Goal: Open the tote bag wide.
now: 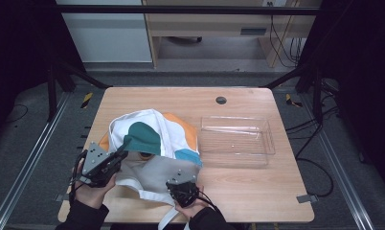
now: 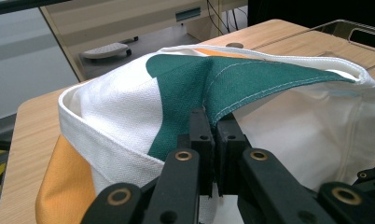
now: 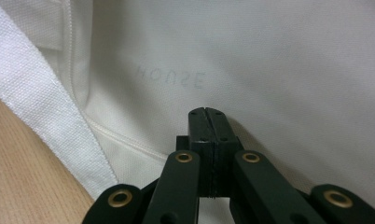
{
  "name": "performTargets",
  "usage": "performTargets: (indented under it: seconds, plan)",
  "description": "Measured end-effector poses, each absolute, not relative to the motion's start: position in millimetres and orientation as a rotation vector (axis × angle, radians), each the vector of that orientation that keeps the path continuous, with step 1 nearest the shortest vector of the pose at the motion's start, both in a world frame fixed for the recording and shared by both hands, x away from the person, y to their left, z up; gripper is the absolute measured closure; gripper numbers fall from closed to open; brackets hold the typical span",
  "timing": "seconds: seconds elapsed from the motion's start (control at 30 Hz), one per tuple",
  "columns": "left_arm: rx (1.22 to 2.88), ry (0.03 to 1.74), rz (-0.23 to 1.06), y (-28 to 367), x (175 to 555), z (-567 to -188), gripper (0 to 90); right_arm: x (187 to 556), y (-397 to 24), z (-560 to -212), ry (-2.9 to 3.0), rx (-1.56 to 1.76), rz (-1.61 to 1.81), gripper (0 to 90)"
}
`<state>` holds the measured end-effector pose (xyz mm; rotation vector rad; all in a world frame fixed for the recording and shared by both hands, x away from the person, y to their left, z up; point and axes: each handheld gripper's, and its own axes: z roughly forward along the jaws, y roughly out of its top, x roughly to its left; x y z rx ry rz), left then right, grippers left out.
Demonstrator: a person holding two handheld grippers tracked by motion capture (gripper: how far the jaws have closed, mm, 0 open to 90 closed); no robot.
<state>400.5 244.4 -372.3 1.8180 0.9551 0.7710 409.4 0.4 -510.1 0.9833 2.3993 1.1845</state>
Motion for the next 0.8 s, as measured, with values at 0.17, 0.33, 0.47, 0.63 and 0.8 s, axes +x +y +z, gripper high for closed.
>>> performTargets:
  seconds: [0.17, 0.33, 0.47, 0.63, 0.8]
  plan:
    - [1.809, 0.955, 0.768, 244.2, 401.5, -368.4, 87.3, 408.1, 1.4, -510.1, 2.392, 0.981, 1.174, 90.0]
    - [1.793, 0.952, 0.77, 245.1, 402.0, -362.5, 87.4, 407.4, 2.0, -510.0, 2.39, 0.977, 1.17, 90.0]
    - [1.769, 0.953, 0.763, 248.3, 404.5, -354.8, 87.5, 407.9, 1.7, -510.1, 2.391, 0.985, 1.176, 90.0]
    - [1.745, 0.954, 0.761, 250.2, 407.4, -348.7, 87.5, 407.8, 1.7, -510.0, 2.393, 0.98, 1.176, 90.0]
    - [1.725, 0.955, 0.76, 250.0, 413.2, -342.2, 87.6, 407.8, 1.8, -510.0, 2.392, 0.978, 1.173, 90.0]
